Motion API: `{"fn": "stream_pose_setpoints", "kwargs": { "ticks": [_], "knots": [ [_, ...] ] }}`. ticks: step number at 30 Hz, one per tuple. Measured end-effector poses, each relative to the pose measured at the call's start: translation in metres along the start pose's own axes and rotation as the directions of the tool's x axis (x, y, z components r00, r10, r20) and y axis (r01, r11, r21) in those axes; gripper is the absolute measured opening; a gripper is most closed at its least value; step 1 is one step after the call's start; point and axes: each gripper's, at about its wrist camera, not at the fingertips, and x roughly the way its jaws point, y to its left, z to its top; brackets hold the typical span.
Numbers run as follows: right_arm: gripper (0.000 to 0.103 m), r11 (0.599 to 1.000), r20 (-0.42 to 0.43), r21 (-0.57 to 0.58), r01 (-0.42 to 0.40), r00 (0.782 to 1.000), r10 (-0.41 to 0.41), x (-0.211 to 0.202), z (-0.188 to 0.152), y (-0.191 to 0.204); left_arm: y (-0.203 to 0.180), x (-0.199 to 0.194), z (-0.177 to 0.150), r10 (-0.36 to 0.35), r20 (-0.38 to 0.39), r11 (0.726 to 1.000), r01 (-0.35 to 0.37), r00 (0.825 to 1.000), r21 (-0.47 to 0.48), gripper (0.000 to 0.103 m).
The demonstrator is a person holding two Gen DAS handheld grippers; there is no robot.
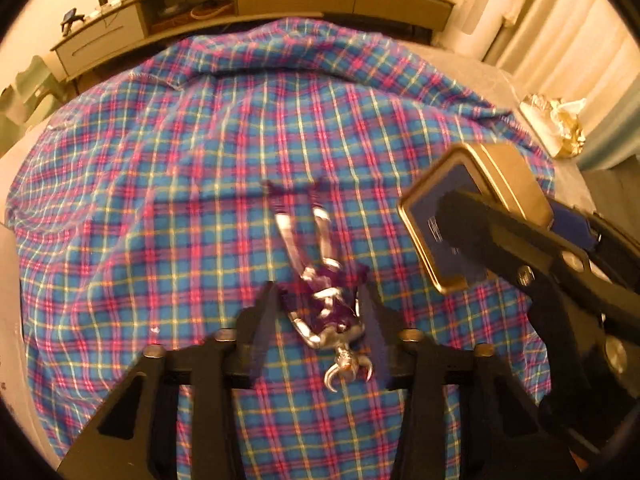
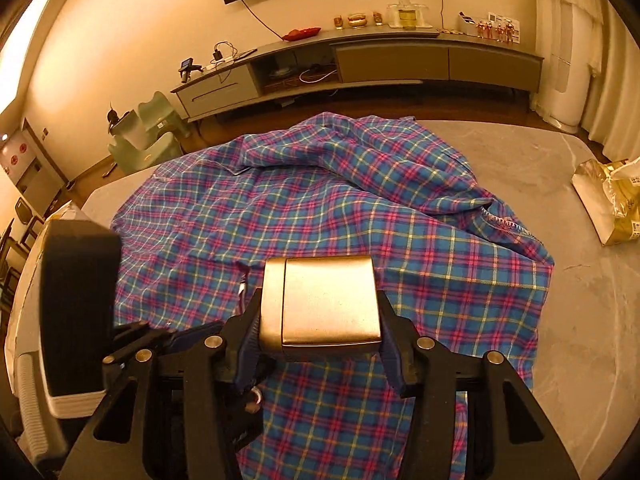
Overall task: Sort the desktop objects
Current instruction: 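Grasp the purple action figure with the left tool while the right tool grasps the gold case, then carry the figure with the left tool while the right tool carries the gold case over the box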
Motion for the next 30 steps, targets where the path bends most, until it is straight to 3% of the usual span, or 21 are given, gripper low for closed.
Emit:
{"fn": "stream_pose_setpoints", "kwargs": {
  "ticks": [9,30],
  "knots": [
    [0.052,1.000,0.018,-0.017,0.006,1.000,-0.006,-0.017,-0.004,0.008,0.015,-0.031,0.002,0.013,0.036,0.999,-0.012,0.999,-0.031,0.033],
    [0.052,0.992,0.062,-0.125,0.013,0.998,-0.005,-0.050,-0.039,0.074,0.058,-0.136,-0.057,0.039,0.161,0.997,-0.028,0.986,-0.068,0.033]
  ]
}}
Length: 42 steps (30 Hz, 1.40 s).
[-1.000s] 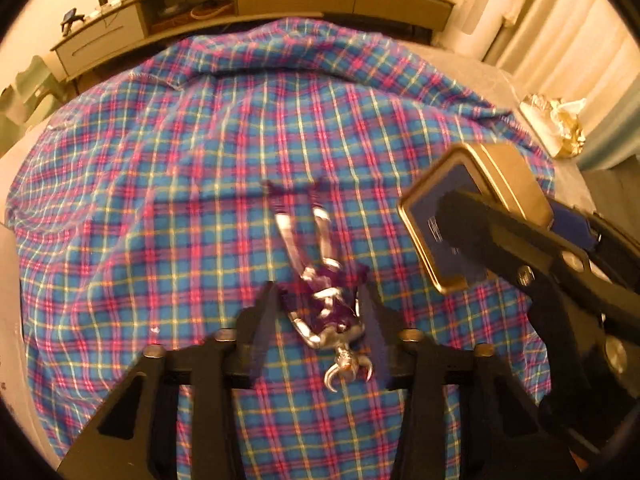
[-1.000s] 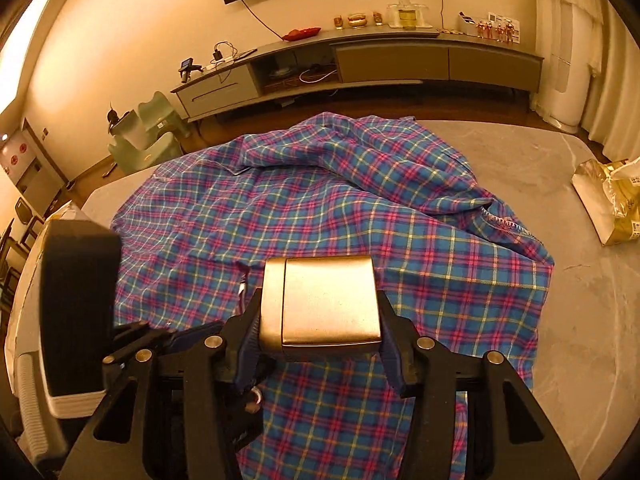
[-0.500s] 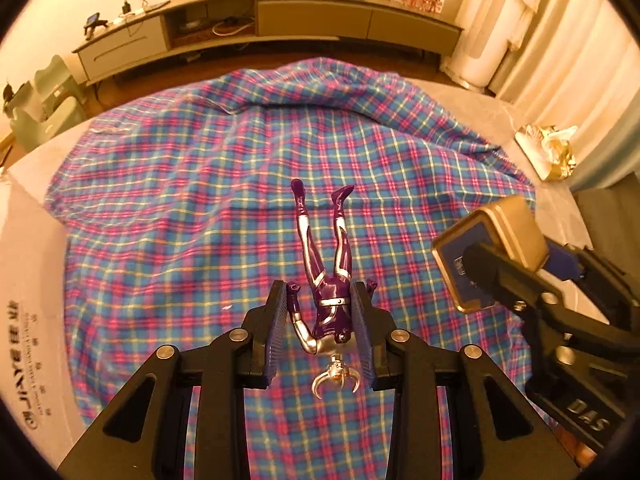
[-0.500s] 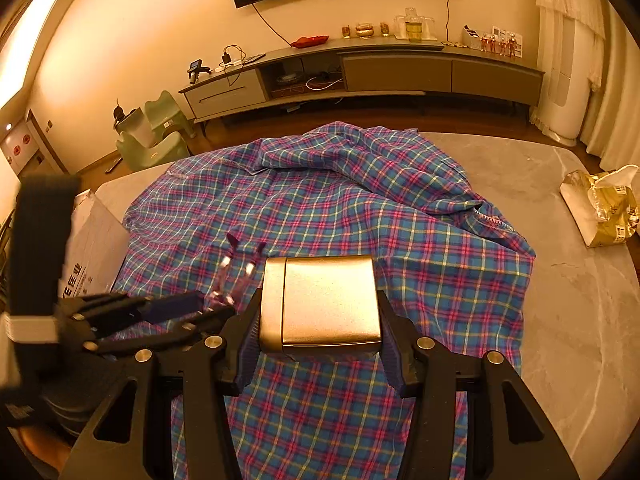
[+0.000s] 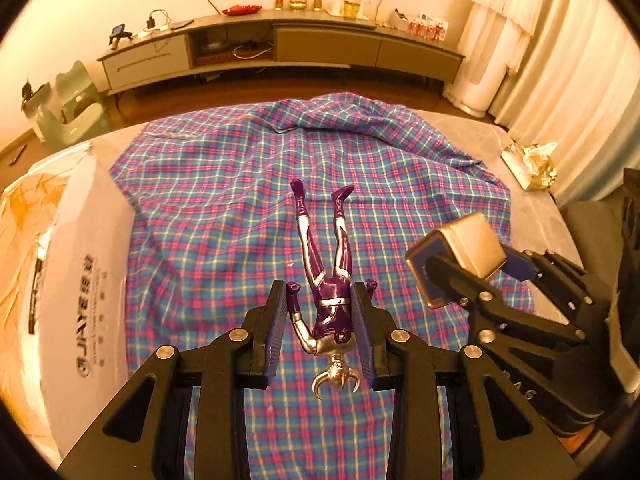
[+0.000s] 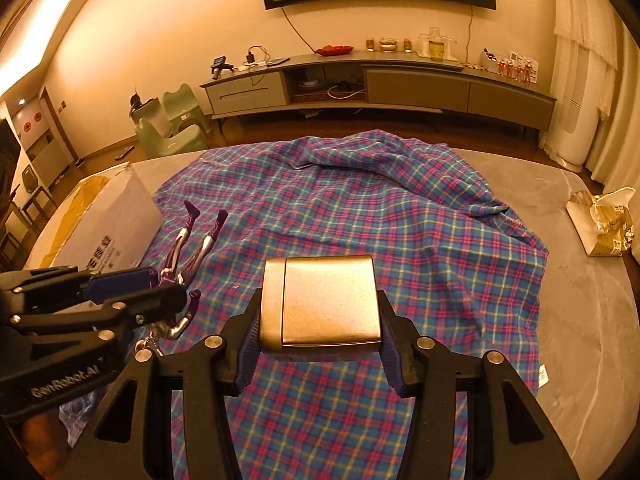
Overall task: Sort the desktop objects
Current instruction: 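Carry the figure with the left tool while the right tool carries the gold case over the box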
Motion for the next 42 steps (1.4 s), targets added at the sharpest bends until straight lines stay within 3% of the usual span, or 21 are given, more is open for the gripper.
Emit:
{"fn": "stream_pose_setpoints", "kwargs": {
  "ticks": [7,22,42],
  "knots": [
    [0.052,0.999,0.005,-0.052,0.000,1.000,0.000,-0.009,-0.016,0.033,0.014,-0.027,-0.019,0.013,0.033,1.000,-0.013,0.999,0.012,0.033],
    [0.052,0.991,0.000,-0.133,-0.010,1.000,0.010,-0.034,-0.047,0.098,0.054,-0.077,-0.051,-0.047,0.075,0.999,0.048,0.996,-0.015,0.033],
    [0.052,0.964,0.003,-0.268,-0.005,1.000,0.006,-0.053,-0.046,0.181,0.118,-0.131,-0.073,-0.101,0.169,0.991,0.114,0.980,-0.068,0.033]
  ]
}}
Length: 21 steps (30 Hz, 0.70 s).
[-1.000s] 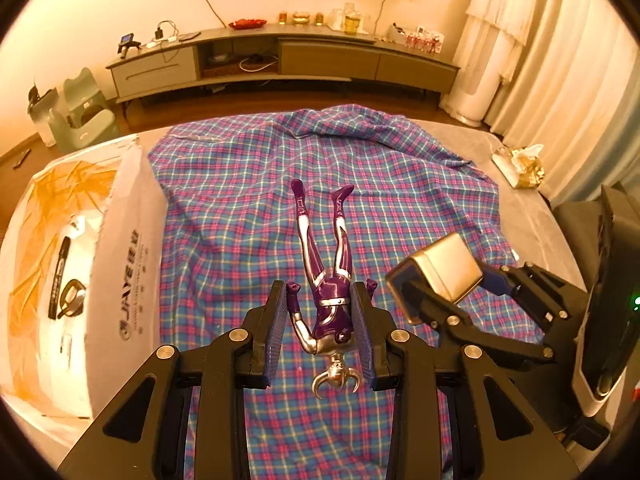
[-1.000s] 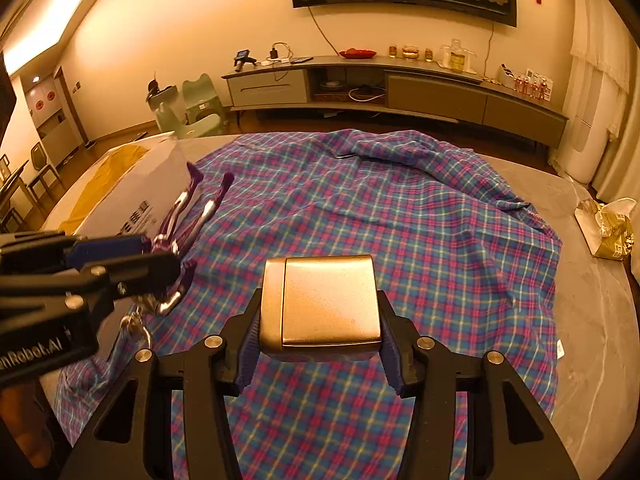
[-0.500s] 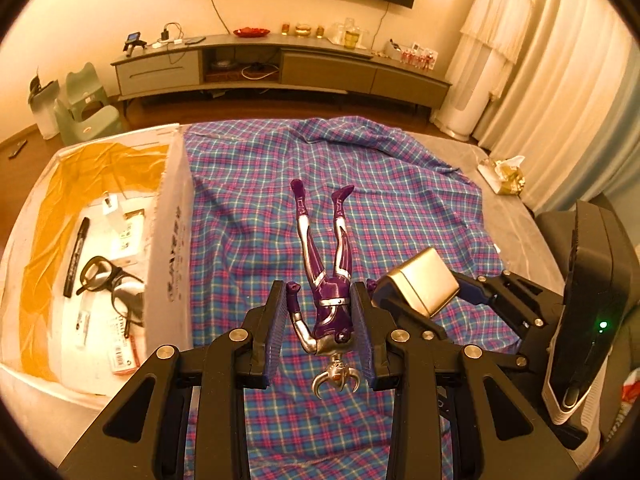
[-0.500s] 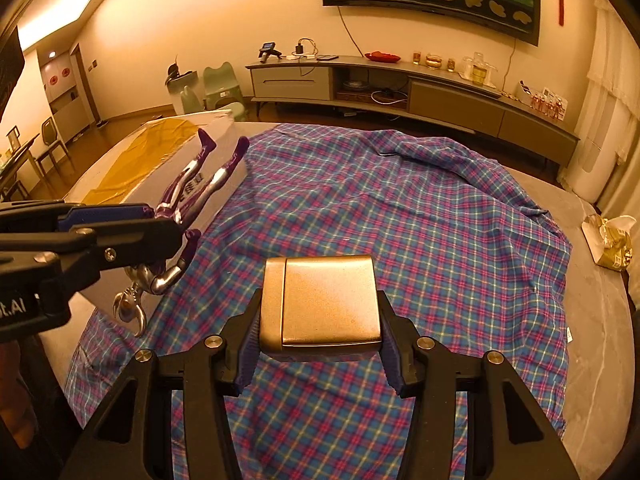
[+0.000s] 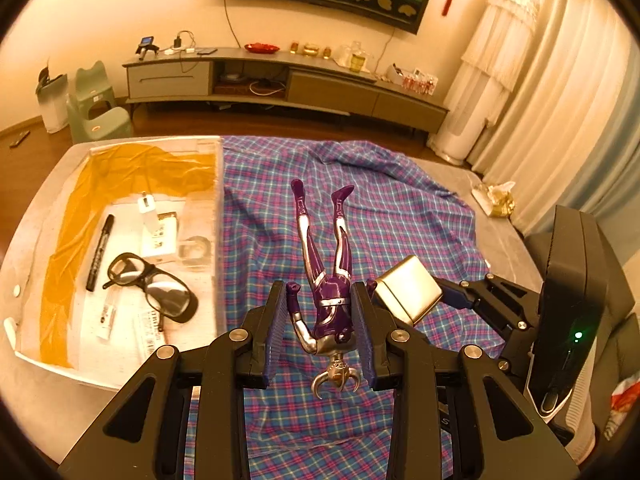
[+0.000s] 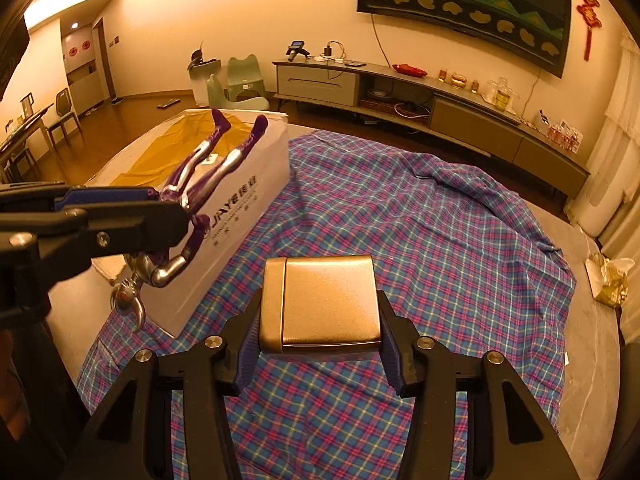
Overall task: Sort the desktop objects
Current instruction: 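Carry the figure with the left tool while the right tool carries the gold case over the box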
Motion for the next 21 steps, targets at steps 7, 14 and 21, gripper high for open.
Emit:
{"fn": "stream_pose_setpoints", "kwargs": {
  "ticks": [7,14,21],
  "knots": [
    [0.052,0.999,-0.004,-0.052,0.007,1.000,-0.007,-0.001,0.012,0.023,0.024,-0.015,0.002,-0.001,0.025,1.000,0.002,1.000,-0.021,0.033],
    [0.052,0.995,0.002,-0.102,-0.003,1.000,0.003,-0.002,0.029,0.047,0.056,-0.023,0.002,0.009,0.040,0.998,-0.006,0.999,-0.055,0.033],
    [0.052,0.989,0.001,-0.146,-0.038,0.999,0.039,-0.002,0.046,0.076,0.099,-0.030,0.001,0.022,0.055,0.992,-0.015,0.998,-0.125,0.033]
  ]
}}
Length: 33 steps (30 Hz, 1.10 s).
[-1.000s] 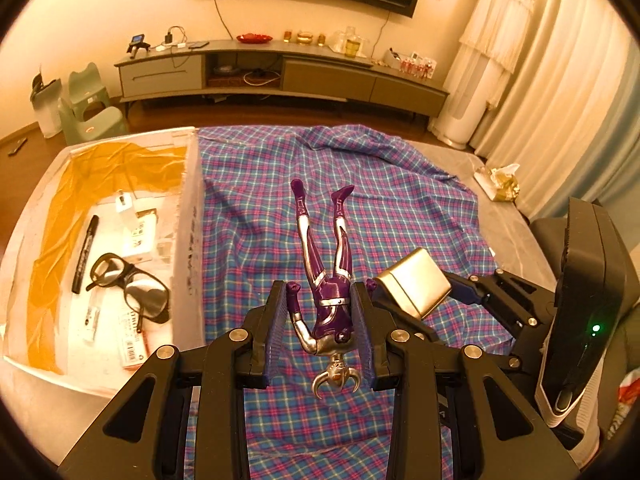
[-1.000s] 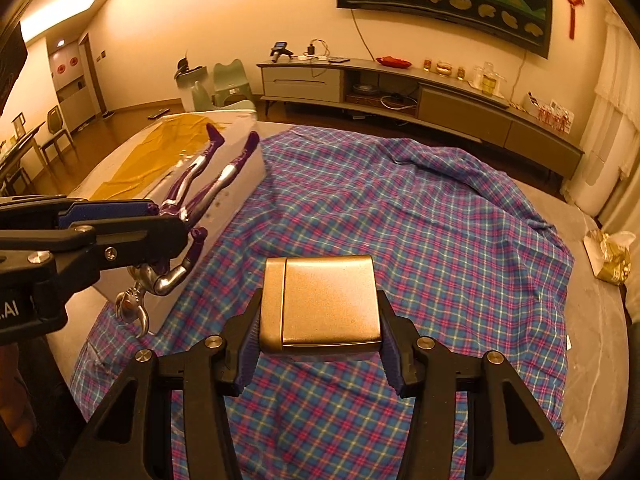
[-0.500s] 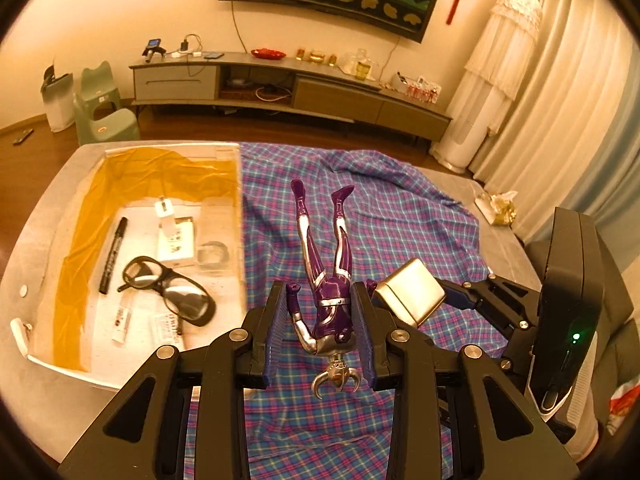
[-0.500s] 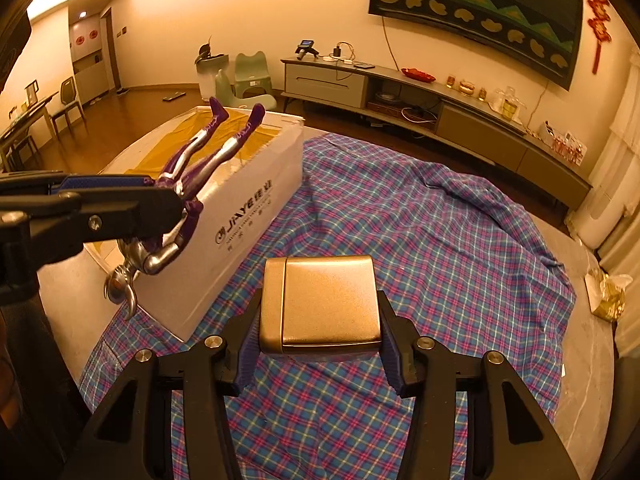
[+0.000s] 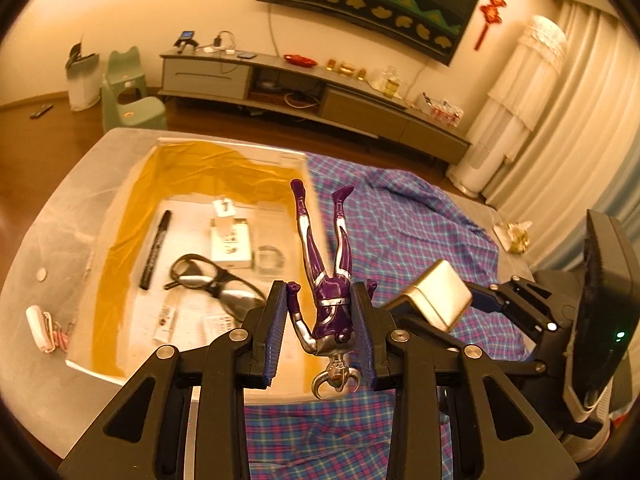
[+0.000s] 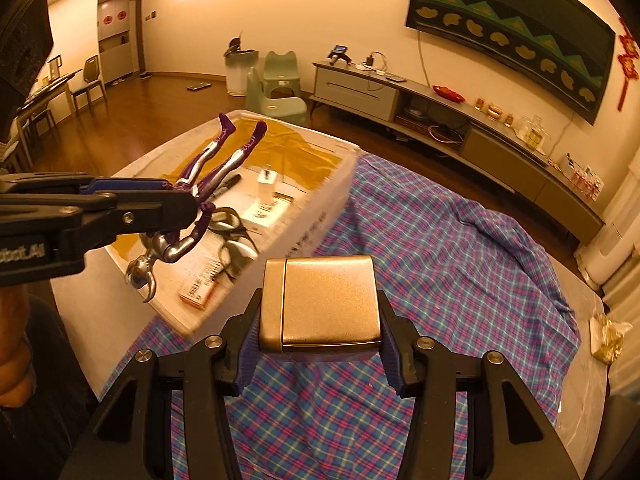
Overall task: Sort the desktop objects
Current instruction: 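Carry the figure with the left tool while the right tool carries the gold case over the box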
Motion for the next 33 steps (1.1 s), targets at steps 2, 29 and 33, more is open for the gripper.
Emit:
{"fn": "stream_pose_setpoints", "kwargs": {
  "ticks": [2,29,33],
  "knots": [
    [0.052,1.000,0.002,-0.007,-0.013,1.000,0.013,0.000,0.006,0.005,0.013,-0.001,0.001,0.006,0.004,1.000,-0.006,1.000,-0.019,0.033],
    [0.052,0.988,-0.072,-0.129,-0.085,0.995,0.076,0.064,0.086,0.058,0.106,0.052,0.047,0.088,-0.069,0.981,-0.099,0.994,-0.165,0.033],
    [0.052,0.986,-0.094,-0.145,-0.079,0.993,0.066,0.082,0.099,0.061,0.111,0.063,0.053,0.090,-0.090,0.981,-0.104,0.992,-0.163,0.033]
  ]
}}
